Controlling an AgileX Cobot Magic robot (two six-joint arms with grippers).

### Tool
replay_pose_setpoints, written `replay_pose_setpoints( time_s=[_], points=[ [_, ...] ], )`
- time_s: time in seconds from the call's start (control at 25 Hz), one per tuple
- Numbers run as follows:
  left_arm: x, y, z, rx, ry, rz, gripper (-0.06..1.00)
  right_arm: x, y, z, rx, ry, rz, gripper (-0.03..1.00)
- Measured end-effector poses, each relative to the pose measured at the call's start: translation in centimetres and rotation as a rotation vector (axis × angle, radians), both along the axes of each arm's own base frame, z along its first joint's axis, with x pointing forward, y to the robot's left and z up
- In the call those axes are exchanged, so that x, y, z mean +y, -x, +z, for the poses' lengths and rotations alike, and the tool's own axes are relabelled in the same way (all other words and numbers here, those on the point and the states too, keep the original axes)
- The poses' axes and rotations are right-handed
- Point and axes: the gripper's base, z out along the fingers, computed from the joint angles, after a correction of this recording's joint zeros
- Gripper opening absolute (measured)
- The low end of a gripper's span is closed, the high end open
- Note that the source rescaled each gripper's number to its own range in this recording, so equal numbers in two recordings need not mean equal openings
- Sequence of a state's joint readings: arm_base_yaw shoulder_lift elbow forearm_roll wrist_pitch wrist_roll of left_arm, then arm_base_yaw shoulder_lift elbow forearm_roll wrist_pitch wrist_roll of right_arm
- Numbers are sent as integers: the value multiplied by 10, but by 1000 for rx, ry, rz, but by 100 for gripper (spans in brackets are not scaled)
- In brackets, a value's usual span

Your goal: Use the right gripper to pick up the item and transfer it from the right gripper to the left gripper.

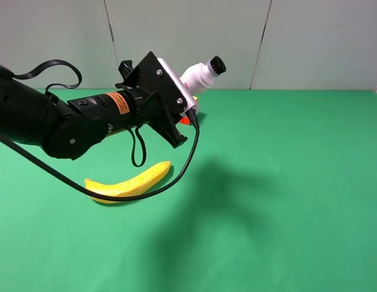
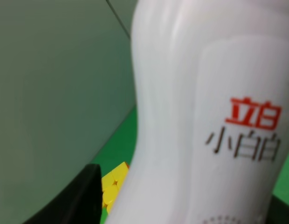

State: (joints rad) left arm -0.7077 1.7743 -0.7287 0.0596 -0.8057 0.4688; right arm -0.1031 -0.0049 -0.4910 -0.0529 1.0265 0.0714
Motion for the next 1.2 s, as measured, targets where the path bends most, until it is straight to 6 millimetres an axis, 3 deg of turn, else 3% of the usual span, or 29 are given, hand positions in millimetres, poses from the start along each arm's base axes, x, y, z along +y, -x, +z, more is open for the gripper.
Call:
replay_pose_setpoints(
  time_s=[0.24, 0.6, 1.2],
  points=[
    [2, -2, 1, -21, 2, -4, 2, 0, 0, 0, 0, 0, 0, 100],
    [28, -20, 6, 46, 76, 115, 2, 0, 0, 0, 0, 0, 0, 100],
    [108, -56, -5, 226, 105, 447, 1, 0, 0, 0, 0, 0, 0, 100]
  ],
)
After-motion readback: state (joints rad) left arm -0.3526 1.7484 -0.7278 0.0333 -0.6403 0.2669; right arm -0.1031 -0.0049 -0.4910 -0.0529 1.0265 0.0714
